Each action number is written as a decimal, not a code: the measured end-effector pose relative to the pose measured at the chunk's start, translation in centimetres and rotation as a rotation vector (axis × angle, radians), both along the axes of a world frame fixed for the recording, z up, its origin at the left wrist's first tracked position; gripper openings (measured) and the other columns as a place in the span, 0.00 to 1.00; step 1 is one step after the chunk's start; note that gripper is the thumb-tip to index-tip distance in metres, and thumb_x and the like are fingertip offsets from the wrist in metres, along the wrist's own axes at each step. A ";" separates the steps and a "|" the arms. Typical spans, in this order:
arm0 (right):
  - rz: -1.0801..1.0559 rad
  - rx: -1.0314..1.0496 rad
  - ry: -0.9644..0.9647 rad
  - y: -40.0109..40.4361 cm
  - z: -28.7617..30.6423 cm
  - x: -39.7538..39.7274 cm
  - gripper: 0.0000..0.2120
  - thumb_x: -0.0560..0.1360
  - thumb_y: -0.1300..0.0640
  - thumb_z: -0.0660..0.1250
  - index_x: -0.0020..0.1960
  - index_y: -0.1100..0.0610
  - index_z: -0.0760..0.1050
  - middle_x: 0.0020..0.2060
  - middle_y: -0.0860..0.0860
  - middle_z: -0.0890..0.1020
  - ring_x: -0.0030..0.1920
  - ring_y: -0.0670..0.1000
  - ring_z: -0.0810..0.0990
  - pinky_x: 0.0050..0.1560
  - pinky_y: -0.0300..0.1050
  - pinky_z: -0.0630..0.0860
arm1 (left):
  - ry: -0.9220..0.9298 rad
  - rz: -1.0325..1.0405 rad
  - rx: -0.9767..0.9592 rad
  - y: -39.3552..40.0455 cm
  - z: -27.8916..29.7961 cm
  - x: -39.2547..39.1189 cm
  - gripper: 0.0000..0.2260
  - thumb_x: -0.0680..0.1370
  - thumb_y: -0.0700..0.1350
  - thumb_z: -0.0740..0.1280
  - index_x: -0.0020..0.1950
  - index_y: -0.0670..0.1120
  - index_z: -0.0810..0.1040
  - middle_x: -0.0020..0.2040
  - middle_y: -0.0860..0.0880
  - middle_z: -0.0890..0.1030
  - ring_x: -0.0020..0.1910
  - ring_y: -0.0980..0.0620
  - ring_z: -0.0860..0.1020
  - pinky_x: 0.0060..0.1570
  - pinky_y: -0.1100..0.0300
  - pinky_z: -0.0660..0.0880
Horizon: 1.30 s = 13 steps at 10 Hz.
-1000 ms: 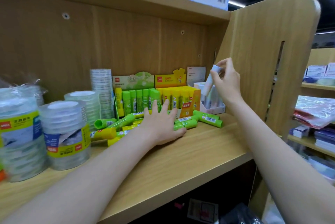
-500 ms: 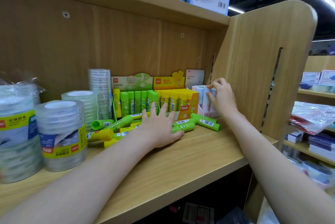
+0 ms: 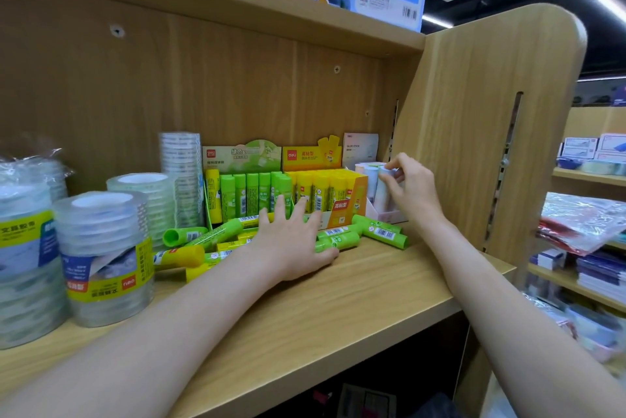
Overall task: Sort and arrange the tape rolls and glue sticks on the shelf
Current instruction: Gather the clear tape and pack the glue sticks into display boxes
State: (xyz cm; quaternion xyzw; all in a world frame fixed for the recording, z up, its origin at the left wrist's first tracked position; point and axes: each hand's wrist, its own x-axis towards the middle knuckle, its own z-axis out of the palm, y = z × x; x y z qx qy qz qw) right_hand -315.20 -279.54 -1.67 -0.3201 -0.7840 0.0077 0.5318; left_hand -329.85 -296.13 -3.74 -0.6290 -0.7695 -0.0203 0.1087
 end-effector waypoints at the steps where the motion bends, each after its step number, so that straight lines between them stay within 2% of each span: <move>1: -0.012 -0.034 -0.055 0.1 0.0 -0.3 0.06 0.74 0.61 0.67 0.48 0.64 0.75 0.42 0.57 0.78 0.44 0.55 0.74 0.48 0.50 0.72 | 0.002 0.003 -0.007 0.0 0.0 0.0 0.33 0.77 0.66 0.51 0.77 0.51 0.49 0.77 0.46 0.42 0.75 0.38 0.41 0.70 0.38 0.46; 2: -0.077 -0.030 -0.133 0.1 0.2 -0.8 0.08 0.75 0.59 0.67 0.50 0.63 0.76 0.50 0.57 0.77 0.54 0.56 0.72 0.52 0.47 0.68 | 0.002 0.003 -0.005 0.1 0.0 0.0 0.34 0.77 0.66 0.51 0.77 0.51 0.48 0.77 0.46 0.42 0.75 0.38 0.41 0.70 0.38 0.46; 3: -0.159 -0.035 -0.169 0.1 0.3 -0.8 0.09 0.75 0.57 0.66 0.54 0.59 0.77 0.56 0.54 0.74 0.59 0.54 0.68 0.55 0.46 0.64 | -0.001 0.004 -0.006 0.1 0.0 -0.1 0.34 0.77 0.66 0.51 0.77 0.51 0.48 0.77 0.46 0.42 0.75 0.38 0.41 0.70 0.38 0.45; 4: -0.197 -0.062 -0.239 0.1 -0.3 -0.1 0.14 0.76 0.57 0.65 0.61 0.55 0.74 0.60 0.51 0.73 0.60 0.54 0.66 0.53 0.46 0.61 | -0.003 0.008 -0.007 0.1 -0.1 -0.1 0.34 0.77 0.66 0.51 0.77 0.51 0.48 0.78 0.46 0.43 0.75 0.37 0.41 0.70 0.38 0.45; 5: -0.177 -0.069 -0.150 -0.4 -0.4 0.6 0.19 0.76 0.60 0.64 0.66 0.53 0.71 0.62 0.51 0.74 0.61 0.55 0.66 0.56 0.49 0.63 | -0.011 0.002 -0.007 0.1 -0.1 -0.1 0.33 0.77 0.66 0.52 0.77 0.51 0.49 0.78 0.46 0.43 0.75 0.38 0.42 0.70 0.38 0.46; 6: -0.122 -0.069 0.061 -1.8 -0.4 1.3 0.19 0.75 0.67 0.59 0.65 0.56 0.71 0.60 0.54 0.74 0.60 0.56 0.67 0.58 0.49 0.65 | 0.042 -0.062 0.046 -0.1 0.1 0.0 0.31 0.78 0.64 0.53 0.76 0.49 0.54 0.77 0.46 0.48 0.75 0.40 0.46 0.71 0.41 0.50; 7: -0.078 -0.005 0.094 -3.8 -1.3 1.9 0.16 0.74 0.71 0.57 0.54 0.60 0.78 0.53 0.57 0.77 0.56 0.56 0.69 0.51 0.40 0.62 | 0.140 -0.164 0.134 -0.7 0.5 0.2 0.25 0.78 0.61 0.55 0.70 0.47 0.64 0.72 0.45 0.63 0.71 0.44 0.61 0.68 0.48 0.60; 8: 0.061 -0.061 -0.060 -5.9 -2.3 2.4 0.14 0.75 0.70 0.58 0.49 0.58 0.80 0.52 0.56 0.77 0.54 0.54 0.69 0.47 0.36 0.58 | 0.186 -0.195 0.177 -1.6 1.0 0.6 0.22 0.78 0.61 0.56 0.64 0.48 0.69 0.63 0.48 0.71 0.63 0.47 0.69 0.62 0.52 0.63; 9: 0.151 -0.276 -0.377 -7.1 -3.0 2.9 0.09 0.77 0.60 0.63 0.55 0.54 0.78 0.57 0.52 0.75 0.60 0.52 0.68 0.53 0.38 0.60 | 0.288 -0.204 0.168 -2.6 1.6 0.7 0.21 0.79 0.60 0.54 0.63 0.47 0.70 0.59 0.48 0.75 0.61 0.47 0.71 0.62 0.53 0.63; 10: 0.124 -0.370 -0.501 -7.8 -3.0 3.0 0.12 0.74 0.58 0.68 0.57 0.53 0.76 0.57 0.53 0.74 0.59 0.51 0.72 0.56 0.38 0.64 | 0.350 -0.196 0.113 -3.6 1.8 0.4 0.21 0.80 0.59 0.53 0.64 0.47 0.71 0.61 0.47 0.74 0.63 0.47 0.69 0.64 0.51 0.62; 11: 0.149 -0.343 -0.427 -8.5 -2.8 2.9 0.11 0.72 0.60 0.69 0.54 0.53 0.77 0.53 0.51 0.76 0.51 0.48 0.75 0.49 0.35 0.67 | 0.266 -0.149 0.073 -4.7 1.1 -0.5 0.20 0.79 0.58 0.54 0.66 0.50 0.70 0.67 0.48 0.69 0.69 0.46 0.62 0.67 0.49 0.60; 12: 0.164 -0.243 -0.335 -9.3 -2.8 2.6 0.10 0.72 0.62 0.68 0.53 0.56 0.77 0.50 0.49 0.78 0.47 0.45 0.74 0.44 0.30 0.64 | 0.100 -0.099 0.083 -5.5 0.3 -1.9 0.21 0.78 0.60 0.55 0.69 0.54 0.66 0.72 0.49 0.63 0.73 0.46 0.56 0.69 0.48 0.58; 13: 0.252 -0.158 -0.447 -10.2 -3.1 1.4 0.10 0.72 0.59 0.69 0.52 0.56 0.76 0.49 0.48 0.73 0.39 0.37 0.69 0.40 0.29 0.64 | 0.019 -0.033 0.078 -5.8 0.1 -2.7 0.27 0.77 0.64 0.55 0.73 0.53 0.59 0.75 0.50 0.58 0.74 0.45 0.55 0.71 0.47 0.56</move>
